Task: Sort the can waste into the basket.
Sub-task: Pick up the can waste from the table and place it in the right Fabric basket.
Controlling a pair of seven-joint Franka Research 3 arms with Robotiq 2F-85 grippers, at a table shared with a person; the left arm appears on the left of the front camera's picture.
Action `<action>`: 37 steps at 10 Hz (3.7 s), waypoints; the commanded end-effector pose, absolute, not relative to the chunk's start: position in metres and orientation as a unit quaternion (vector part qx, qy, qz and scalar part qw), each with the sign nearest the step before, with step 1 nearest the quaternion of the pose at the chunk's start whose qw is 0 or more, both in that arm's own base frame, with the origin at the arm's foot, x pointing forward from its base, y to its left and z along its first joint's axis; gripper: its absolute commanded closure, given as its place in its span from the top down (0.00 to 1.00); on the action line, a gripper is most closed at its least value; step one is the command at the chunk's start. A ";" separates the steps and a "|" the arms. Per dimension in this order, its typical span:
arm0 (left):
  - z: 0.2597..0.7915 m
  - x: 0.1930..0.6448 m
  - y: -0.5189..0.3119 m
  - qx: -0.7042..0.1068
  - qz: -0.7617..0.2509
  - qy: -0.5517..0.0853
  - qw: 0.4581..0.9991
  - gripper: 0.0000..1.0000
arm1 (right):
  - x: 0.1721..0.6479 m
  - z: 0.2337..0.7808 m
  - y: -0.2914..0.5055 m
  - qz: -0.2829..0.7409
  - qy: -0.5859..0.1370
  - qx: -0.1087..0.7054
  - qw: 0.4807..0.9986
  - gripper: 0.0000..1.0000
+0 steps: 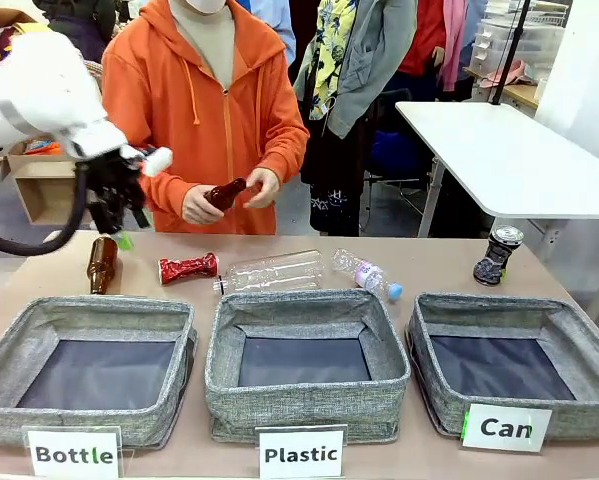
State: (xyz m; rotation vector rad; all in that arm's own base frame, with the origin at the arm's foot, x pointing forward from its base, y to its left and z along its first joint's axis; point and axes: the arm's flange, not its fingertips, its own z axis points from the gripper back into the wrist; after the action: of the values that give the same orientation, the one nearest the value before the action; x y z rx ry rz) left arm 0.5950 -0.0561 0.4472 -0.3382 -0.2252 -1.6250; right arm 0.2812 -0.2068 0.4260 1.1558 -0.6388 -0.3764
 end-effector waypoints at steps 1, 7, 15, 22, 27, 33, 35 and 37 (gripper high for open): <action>0.509 0.511 0.037 -0.166 -0.700 -0.167 0.674 1.00 | 0.284 0.425 -0.209 -0.165 -0.312 0.537 0.766 1.00; 0.507 0.333 0.253 -0.245 -0.657 -0.359 0.616 1.00 | 0.284 0.425 -0.209 -0.165 -0.312 0.537 0.766 1.00; 0.447 0.294 0.285 -0.284 -0.619 -0.432 0.591 1.00 | 0.284 0.425 -0.209 -0.165 -0.312 0.537 0.766 1.00; 0.522 0.433 0.135 -0.260 -0.721 -0.244 0.594 1.00 | 0.284 0.425 -0.209 -0.165 -0.312 0.537 0.766 1.00; 0.511 0.567 -0.020 -0.238 -0.744 -0.079 0.620 1.00 | 0.284 0.425 -0.209 -0.165 -0.312 0.537 0.766 1.00; 0.411 0.641 -0.117 -0.130 -0.669 -0.056 0.730 1.00 | 0.284 0.425 -0.209 -0.165 -0.312 0.537 0.766 1.00; 0.386 0.640 -0.134 -0.102 -0.643 -0.044 0.757 1.00 | 0.284 0.425 -0.209 -0.165 -0.312 0.537 0.766 1.00; 0.362 0.637 -0.156 -0.046 -0.612 -0.046 0.788 1.00 | 0.284 0.425 -0.209 -0.165 -0.312 0.537 0.766 1.00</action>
State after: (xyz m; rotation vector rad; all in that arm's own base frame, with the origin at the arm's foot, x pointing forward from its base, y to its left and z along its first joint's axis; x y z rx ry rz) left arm 0.6456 -0.1488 0.3681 -0.1716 -0.1217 -1.3705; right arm 0.2815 -0.2078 0.4254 1.1531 -0.6367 -0.3766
